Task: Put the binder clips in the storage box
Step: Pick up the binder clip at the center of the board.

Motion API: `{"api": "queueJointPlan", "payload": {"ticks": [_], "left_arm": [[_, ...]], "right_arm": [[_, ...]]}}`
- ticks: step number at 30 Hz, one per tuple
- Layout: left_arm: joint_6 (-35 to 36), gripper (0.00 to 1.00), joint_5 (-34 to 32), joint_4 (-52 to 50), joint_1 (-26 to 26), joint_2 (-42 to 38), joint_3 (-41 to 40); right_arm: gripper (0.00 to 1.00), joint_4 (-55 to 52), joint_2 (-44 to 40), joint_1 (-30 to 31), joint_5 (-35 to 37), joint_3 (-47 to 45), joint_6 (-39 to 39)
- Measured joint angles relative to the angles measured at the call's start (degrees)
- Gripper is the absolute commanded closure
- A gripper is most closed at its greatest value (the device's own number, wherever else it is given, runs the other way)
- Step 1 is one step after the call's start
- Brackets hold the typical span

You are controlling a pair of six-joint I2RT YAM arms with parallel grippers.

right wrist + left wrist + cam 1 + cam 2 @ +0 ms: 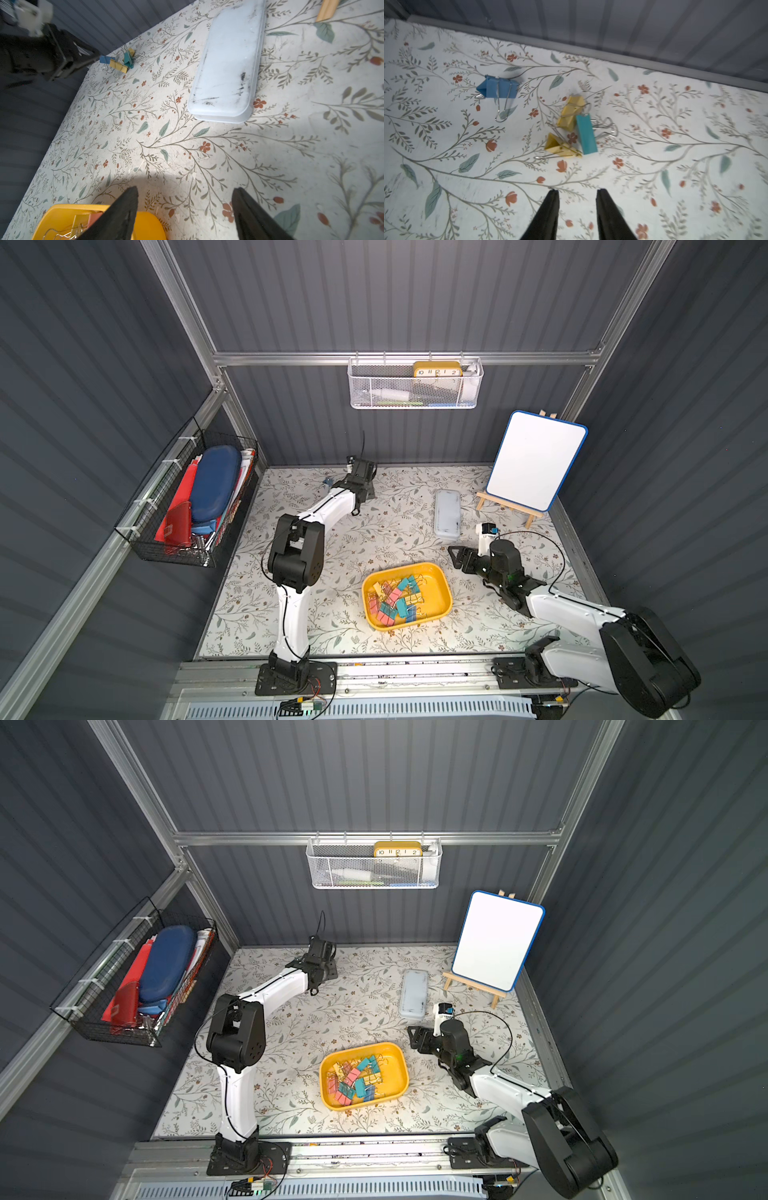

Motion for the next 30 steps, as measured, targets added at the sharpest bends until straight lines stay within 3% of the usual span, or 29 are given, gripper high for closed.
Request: {"api": "queueJointPlan", "payload": {"ticks": [8,18,24,30], "left_arm": [[1.4,0.44,12.3,4.6,9.2,2.1,0.5],[4.2,0.36,27.1,9.2,11.5,6.8,1.6],[5.7,0.59,30.9,10.3,11.6,9.7,3.0],[6.3,0.76,32.1,11.3,11.6,9.7,3.0]], "right_arm": [[0.24,0.4,-0.5,0.0,-1.1,0.0,-0.1],[0.24,0.6,0.1,0.0,-1.2,0.0,-0.1],[0.24,0.6,0.1,0.0,-1.2,0.0,-0.1],[0.24,0.6,0.0,0.0,-1.2,0.0,-0.1]]}}
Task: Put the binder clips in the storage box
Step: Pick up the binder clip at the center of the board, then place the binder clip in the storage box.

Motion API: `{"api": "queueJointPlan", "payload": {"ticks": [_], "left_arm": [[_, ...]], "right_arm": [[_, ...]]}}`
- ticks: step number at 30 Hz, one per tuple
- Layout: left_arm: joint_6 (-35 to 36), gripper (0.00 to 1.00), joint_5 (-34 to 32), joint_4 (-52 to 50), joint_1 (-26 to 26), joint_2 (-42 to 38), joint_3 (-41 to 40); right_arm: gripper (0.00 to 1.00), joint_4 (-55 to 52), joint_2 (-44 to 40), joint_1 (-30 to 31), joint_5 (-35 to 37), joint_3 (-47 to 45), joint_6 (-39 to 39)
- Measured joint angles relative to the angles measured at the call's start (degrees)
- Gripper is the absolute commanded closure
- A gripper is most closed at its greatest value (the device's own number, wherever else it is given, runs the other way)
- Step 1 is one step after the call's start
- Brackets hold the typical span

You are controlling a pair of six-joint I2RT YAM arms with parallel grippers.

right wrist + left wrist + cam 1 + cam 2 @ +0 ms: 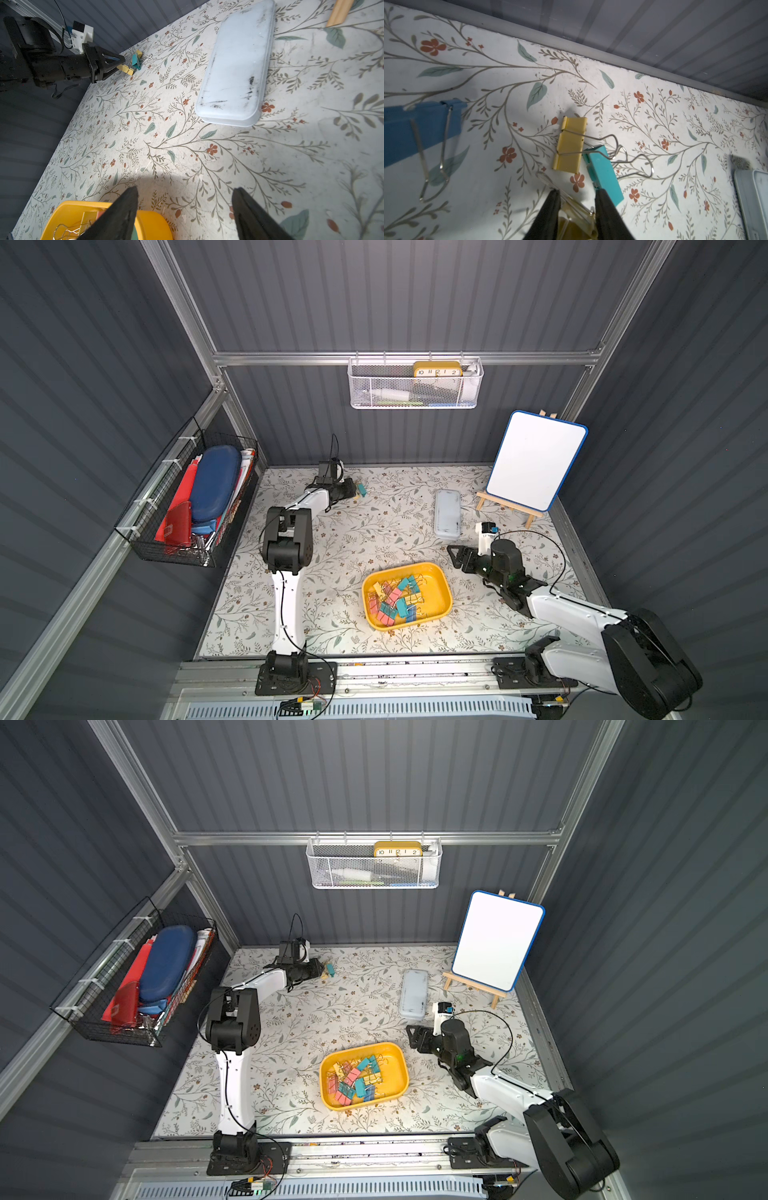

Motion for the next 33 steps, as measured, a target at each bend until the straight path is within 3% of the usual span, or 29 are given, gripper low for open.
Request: {"api": "queueJointPlan", "payload": {"ticks": [4,10,17,21,27,33], "left_arm": [[0.3,0.83,0.3,0.2,0.0,0.0,0.0],[0.1,0.84,2.4,1.1,0.0,-2.0,-2.9],[-2.2,0.85,5.9,2.6,-1.9,-18.5,-14.4],[-3.4,0.86,6.4,3.8,-7.9,-30.3,-17.6],[-7.1,0.86,8.1,5.9,-19.6,-46.0,-25.1],[-10.6,0.87,0.6,5.0,-33.0,-54.6,-30.5]], "right_arm": [[0.24,0.0,0.0,0.0,0.0,0.0,0.0],[0.24,0.0,-0.2,0.0,-0.1,0.0,-0.1],[0.24,5.7,-1.0,0.0,-7.3,-1.0,-0.8],[0.24,9.3,-0.2,0.0,-10.8,-1.5,-0.6],[0.24,10.2,2.8,0.0,-9.7,-1.5,0.2],[0.24,9.3,2.9,-0.3,-5.6,-1.5,0.5]]}}
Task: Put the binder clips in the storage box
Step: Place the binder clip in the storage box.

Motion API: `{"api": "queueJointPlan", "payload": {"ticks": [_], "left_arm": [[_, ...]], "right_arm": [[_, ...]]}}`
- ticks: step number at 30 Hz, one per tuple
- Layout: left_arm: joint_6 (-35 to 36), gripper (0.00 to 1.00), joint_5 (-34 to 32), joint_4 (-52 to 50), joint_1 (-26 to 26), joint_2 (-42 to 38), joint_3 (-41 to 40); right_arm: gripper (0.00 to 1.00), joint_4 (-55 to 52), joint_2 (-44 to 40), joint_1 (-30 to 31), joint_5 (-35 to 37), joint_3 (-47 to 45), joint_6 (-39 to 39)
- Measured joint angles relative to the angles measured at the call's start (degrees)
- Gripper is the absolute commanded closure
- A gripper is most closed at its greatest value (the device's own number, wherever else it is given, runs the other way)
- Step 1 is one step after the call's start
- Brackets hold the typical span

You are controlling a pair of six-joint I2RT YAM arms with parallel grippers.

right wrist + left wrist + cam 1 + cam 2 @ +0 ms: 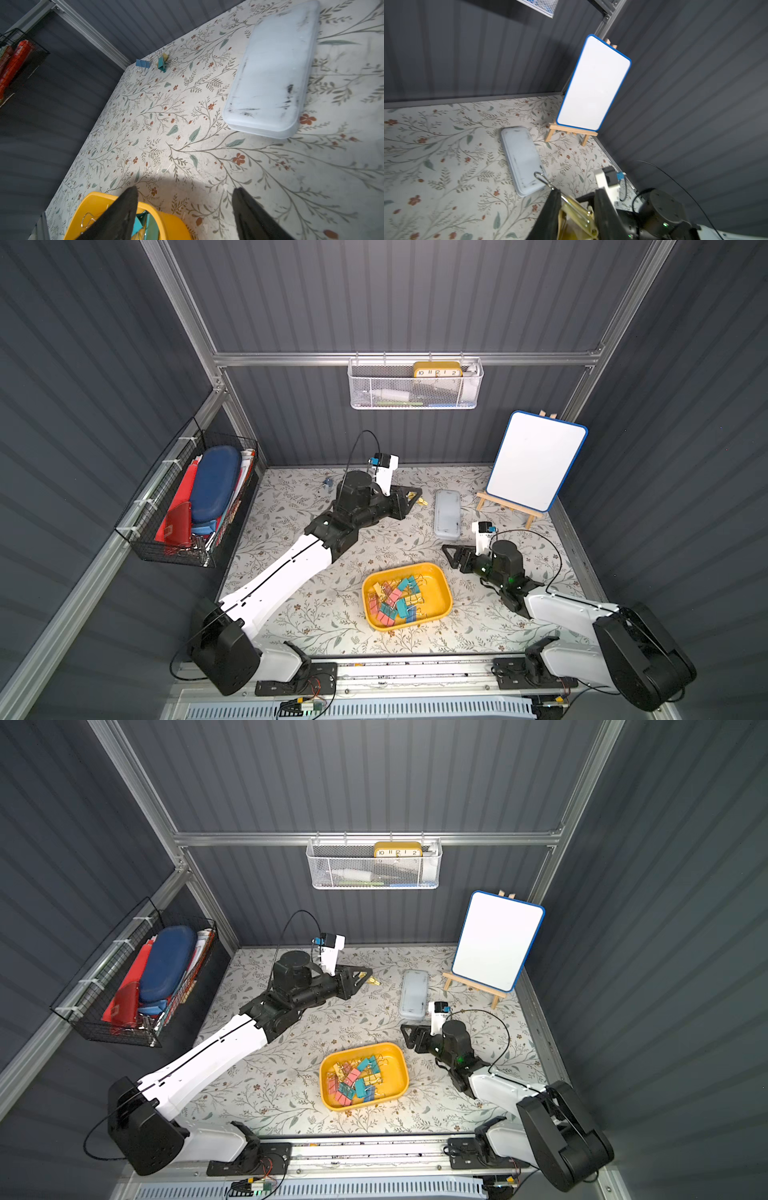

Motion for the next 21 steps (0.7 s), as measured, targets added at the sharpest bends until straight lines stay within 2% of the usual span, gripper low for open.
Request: {"api": "queueJointPlan", "payload": {"ticks": [5,11,15,21], "left_arm": [[-5.2,0.87,-5.7,0.0,-10.1,-3.8,-8.9],[-10.8,0.87,-10.4,0.0,-18.6,0.1,-15.5],[-12.7,0.85,-11.8,0.6,-21.0,2.8,-17.7],[-14.0,0.82,-14.0,3.6,-21.1,7.5,-22.0]], "right_arm": [[0.24,-0.7,0.0,0.0,1.9,0.0,0.2],[0.24,-0.7,0.7,-0.1,2.9,0.0,0.3],[0.24,-0.9,1.0,-0.1,3.1,0.0,0.3],[0.24,-1.0,0.9,-0.1,3.1,0.0,0.3]]}}
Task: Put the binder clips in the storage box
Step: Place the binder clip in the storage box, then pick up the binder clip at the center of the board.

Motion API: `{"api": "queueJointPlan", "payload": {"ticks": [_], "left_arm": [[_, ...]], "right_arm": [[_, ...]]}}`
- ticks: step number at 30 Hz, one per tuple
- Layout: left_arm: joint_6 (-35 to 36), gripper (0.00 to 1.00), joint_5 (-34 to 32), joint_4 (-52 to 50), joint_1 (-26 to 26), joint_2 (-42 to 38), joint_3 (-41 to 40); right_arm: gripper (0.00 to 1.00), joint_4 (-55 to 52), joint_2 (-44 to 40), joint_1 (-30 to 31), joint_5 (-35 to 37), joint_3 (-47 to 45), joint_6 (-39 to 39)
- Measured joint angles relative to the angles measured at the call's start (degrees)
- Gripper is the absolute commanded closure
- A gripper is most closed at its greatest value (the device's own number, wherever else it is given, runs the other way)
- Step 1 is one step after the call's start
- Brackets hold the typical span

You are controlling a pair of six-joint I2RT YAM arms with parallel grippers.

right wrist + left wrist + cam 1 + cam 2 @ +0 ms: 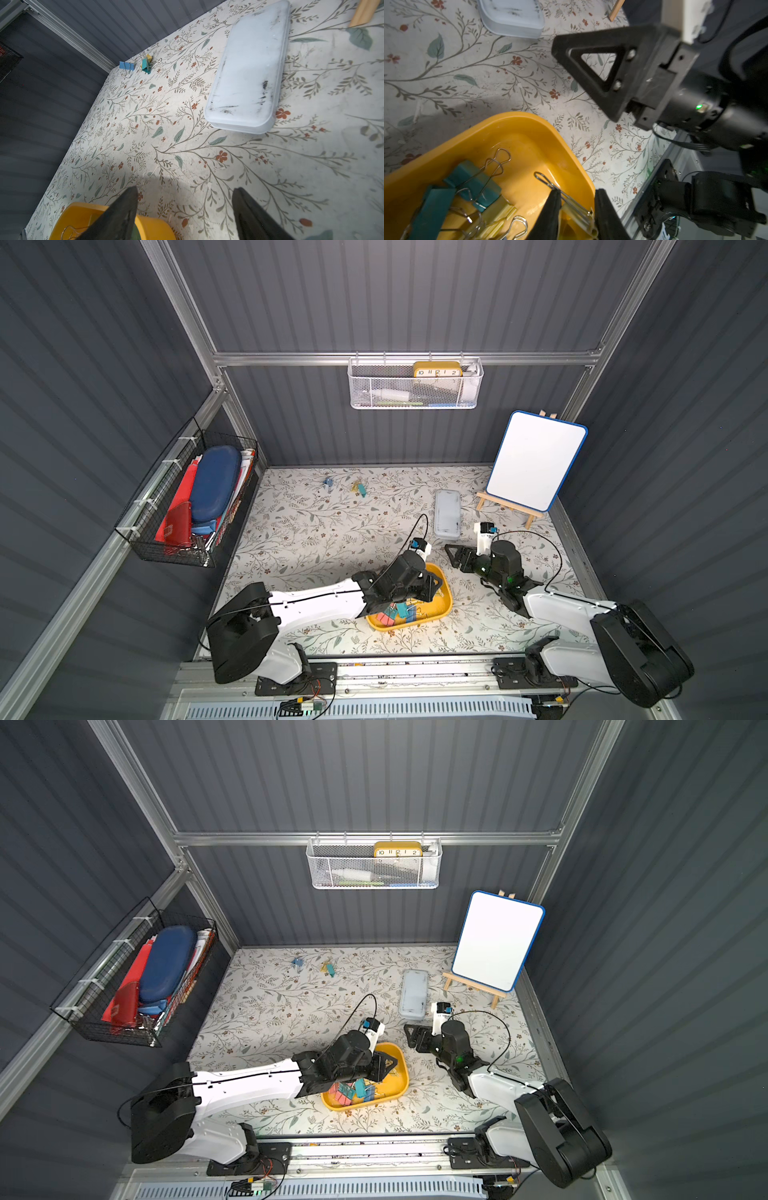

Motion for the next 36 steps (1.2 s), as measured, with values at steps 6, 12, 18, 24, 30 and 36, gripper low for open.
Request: {"api": "queueJointPlan", "payload": {"ticks": [6,12,18,24,30,36], "left_arm": [[-0.7,0.69,-1.3,1.0,0.0,5.3,-0.5],[-0.8,0.54,-3.6,-0.2,0.4,5.1,1.7],[4.2,0.51,-7.0,-4.0,9.3,5.1,12.2],[10.4,0.53,-13.5,-8.0,22.4,12.2,30.4],[16.3,0.54,-19.5,-12.2,28.4,28.8,46.9],[18.0,0.54,-23.7,-20.1,33.4,44.0,59.5]], "right_arm": [[0.24,-0.1,-0.5,0.0,0.0,0.0,0.0],[0.24,-0.4,-1.1,0.0,0.0,0.0,0.0],[0.24,-1.1,-1.9,0.0,0.0,0.0,0.0],[0.24,-2.0,-2.1,0.0,0.2,0.0,-0.2],[0.24,-2.5,-4.4,-0.1,-0.3,0.0,-0.2],[0.24,-2.6,-4.9,-0.2,-0.5,0.0,-0.2]]}}
